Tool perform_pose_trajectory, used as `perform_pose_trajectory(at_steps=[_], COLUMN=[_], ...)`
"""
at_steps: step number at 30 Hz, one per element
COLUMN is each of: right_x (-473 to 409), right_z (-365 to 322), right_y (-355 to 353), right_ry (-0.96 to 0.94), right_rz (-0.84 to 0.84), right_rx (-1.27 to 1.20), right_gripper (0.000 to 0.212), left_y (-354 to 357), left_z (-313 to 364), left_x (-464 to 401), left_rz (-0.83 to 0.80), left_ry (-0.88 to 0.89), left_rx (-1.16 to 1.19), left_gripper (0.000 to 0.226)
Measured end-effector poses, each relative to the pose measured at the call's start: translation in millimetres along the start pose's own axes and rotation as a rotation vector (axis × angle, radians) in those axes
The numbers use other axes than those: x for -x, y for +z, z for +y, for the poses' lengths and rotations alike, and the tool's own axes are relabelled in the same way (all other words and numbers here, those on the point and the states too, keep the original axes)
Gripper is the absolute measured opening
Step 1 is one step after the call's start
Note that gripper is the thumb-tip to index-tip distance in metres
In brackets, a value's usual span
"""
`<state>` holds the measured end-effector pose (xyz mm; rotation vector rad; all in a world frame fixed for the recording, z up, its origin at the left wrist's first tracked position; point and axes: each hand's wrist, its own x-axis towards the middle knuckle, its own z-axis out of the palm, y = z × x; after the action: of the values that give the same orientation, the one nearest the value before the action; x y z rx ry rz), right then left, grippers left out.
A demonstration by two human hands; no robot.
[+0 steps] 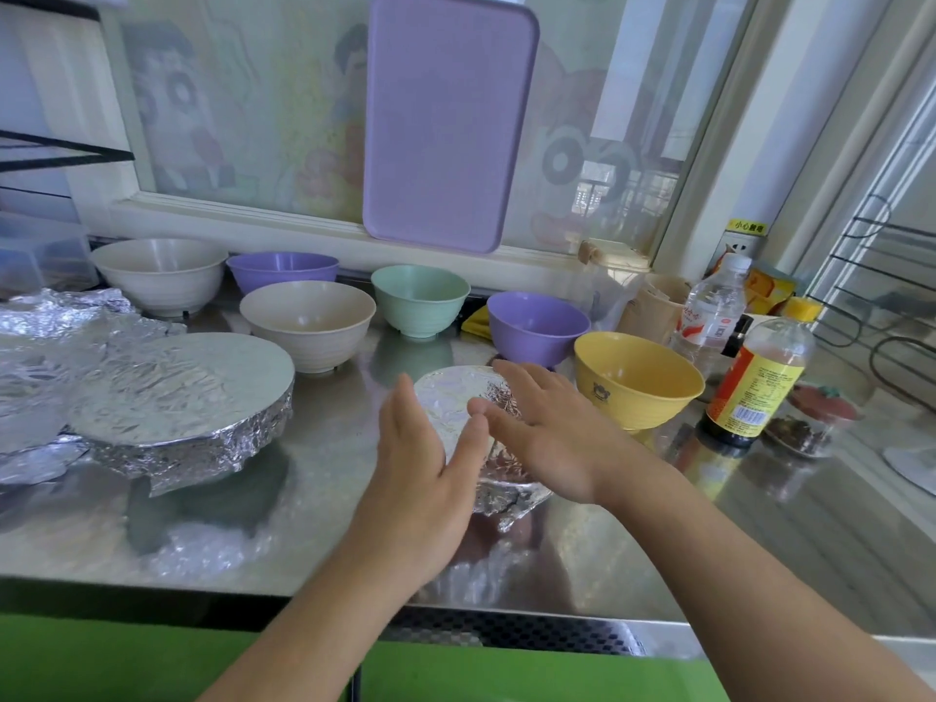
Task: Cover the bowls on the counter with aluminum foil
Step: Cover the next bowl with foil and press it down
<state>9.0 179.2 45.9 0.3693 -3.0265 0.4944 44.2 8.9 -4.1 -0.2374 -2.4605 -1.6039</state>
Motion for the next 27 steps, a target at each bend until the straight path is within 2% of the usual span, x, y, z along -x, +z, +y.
perform_pose_trajectory(at_steps=[2,5,8,11,14,16,18,23,25,27], right_x=[-1.7,-6.0,-5.9,-2.4,0.3,3.2,7.4,9.5,7.6,6.6], right_z=[7.1,17.7,24.7,30.1,34.9,36.8,38.7,46.6,52.7,57.1], right_y=[-4.7,-9.7,-2.3,10.1,14.7,16.2,18.1,22.8,21.7,20.9], right_ry=[0.040,0.089,0.093,0.105,0.094,0.073,0.062,0.120,0.141,0.101], right_rz=[0.011,0.118,0.142,0.147,0.151,0.142,0.154,0.185,0.216,0.197], right_rx=[-0.090,-0.185,-0.511,-0.824,-0.977,-1.019,-1.034,-1.119,-1.128,-1.121], right_gripper=[0.075,0.061,0.046,0.043,0.022,0.025,0.028,0.040,0.046,0.041], left_y=[0.6,-10.0,-12.6,-3.8,5.8,7.5,5.7,-15.4,-20.5,-19.8], left_z=[-3.0,-8.1,-7.8,-0.6,-5.1,-10.7,-13.1,-17.5,-25.7,-30.5], left_x=[-9.2,-22.3,-17.9,-5.2,-5.4,-9.5,-15.0,-31.4,-34.8,-32.0], left_rz=[0.039,0.056,0.122,0.084,0.020,-0.006,-0.040,-0.151,-0.127,-0.092], left_ry=[0.026,0.046,0.073,0.070,0.077,0.071,0.065,0.073,0.044,0.010], left_rx=[-0.062,-0.081,-0.116,-0.010,0.020,0.017,0.004,0.067,0.126,0.167], left_gripper=[0.082,0.073,0.081,0.104,0.142,0.157,0.160,0.149,0.142,0.148])
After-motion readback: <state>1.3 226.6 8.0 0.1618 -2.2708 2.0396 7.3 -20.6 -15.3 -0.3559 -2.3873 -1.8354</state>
